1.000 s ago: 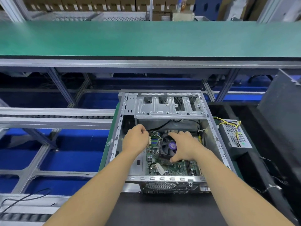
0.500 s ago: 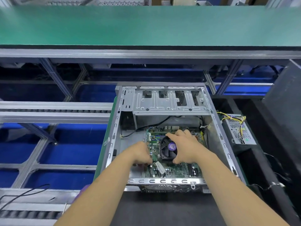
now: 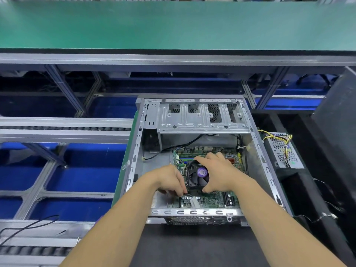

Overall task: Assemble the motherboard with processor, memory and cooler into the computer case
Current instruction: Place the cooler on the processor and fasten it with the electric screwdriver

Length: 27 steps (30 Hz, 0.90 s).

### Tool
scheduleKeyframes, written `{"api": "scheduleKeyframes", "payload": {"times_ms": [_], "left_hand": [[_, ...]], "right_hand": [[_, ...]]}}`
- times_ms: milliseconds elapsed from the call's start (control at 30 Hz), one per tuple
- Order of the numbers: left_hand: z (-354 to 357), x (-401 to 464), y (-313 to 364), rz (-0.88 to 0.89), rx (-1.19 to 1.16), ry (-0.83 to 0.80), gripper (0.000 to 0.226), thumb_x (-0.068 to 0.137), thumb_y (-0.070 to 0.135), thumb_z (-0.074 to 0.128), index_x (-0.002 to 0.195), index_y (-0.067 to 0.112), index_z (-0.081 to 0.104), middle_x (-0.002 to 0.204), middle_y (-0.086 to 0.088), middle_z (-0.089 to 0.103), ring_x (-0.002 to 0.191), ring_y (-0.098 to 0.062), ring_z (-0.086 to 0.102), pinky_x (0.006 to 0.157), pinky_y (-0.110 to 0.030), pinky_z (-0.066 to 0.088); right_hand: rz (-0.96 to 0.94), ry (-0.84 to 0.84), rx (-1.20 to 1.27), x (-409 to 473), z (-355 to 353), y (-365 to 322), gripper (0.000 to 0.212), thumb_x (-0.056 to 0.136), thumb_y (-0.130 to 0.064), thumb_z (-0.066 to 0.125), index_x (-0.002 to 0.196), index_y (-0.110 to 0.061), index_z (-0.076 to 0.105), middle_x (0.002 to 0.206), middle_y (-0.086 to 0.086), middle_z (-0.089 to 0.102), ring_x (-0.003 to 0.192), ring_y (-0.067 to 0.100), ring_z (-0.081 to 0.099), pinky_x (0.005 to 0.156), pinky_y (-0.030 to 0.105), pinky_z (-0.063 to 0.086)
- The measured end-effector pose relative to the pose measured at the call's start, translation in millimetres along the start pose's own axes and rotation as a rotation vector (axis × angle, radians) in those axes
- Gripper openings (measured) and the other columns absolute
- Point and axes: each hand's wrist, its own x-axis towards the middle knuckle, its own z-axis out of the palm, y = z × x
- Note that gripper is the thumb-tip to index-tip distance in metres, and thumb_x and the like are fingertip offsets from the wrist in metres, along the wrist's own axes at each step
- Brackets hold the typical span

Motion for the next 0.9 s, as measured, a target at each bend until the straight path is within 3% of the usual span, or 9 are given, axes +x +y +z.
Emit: {"api": "scheduleKeyframes", "payload": {"times_ms": [133,333,500,633,900], "left_hand": [[-1.0,-4.2,1.2,-0.012,-0.011,-0.091,0.020,0.072,0.006,0.072,0.072,0.025,0.080,0.086,-0.011,0.076,0.068,-0.010,0.068,0.061,-0.021,0.053],[-2.3,-3.0,0.3,-0.041,0.014,-0.165,0.026,0.072,0.001,0.068,0.067,0.024,0.079,0.078,-0.006,0.067,0.070,-0.014,0.058,0.059,-0.019,0.050],[0.0,-3.7,1.7,-0.095,0.143,-0.257,0.028,0.077,0.001,0.065,0.065,0.024,0.075,0.062,0.010,0.069,0.069,-0.007,0.065,0.059,-0.018,0.049],[2.6,-2.4,3.7,-0.148,0.157,-0.259,0.017,0.078,0.003,0.060,0.077,0.013,0.073,0.069,0.001,0.068,0.070,-0.013,0.066,0.061,-0.022,0.047],[5.9,-1.2,3.1,-0.158,0.175,-0.271,0.015,0.081,0.015,0.061,0.068,0.015,0.066,0.061,0.002,0.064,0.065,-0.014,0.064,0.062,-0.023,0.048]], "right_hand": [[-0.021,-0.008,-0.018,-1.3,0.2,1.5,0.111,0.068,-0.042,0.085,0.157,-0.033,0.020,0.144,0.001,0.036,0.130,0.027,0.027,0.109,0.047,0.035],[-0.019,0.029,-0.050,0.5,4.8,-1.6,0.113,0.067,-0.046,0.086,0.158,-0.032,0.019,0.145,0.001,0.038,0.134,0.027,0.026,0.111,0.046,0.032],[-0.016,0.020,-0.069,1.2,5.1,-2.0,0.113,0.069,-0.047,0.085,0.158,-0.033,0.017,0.147,0.001,0.036,0.135,0.027,0.024,0.112,0.048,0.031],[-0.005,0.028,-0.061,-0.2,4.9,-2.7,0.111,0.069,-0.049,0.085,0.157,-0.035,0.018,0.147,0.001,0.036,0.135,0.028,0.026,0.111,0.049,0.032],[0.006,0.026,0.019,-1.6,3.0,-2.8,0.111,0.068,-0.047,0.087,0.156,-0.036,0.021,0.144,-0.002,0.037,0.132,0.026,0.027,0.109,0.050,0.036]]}}
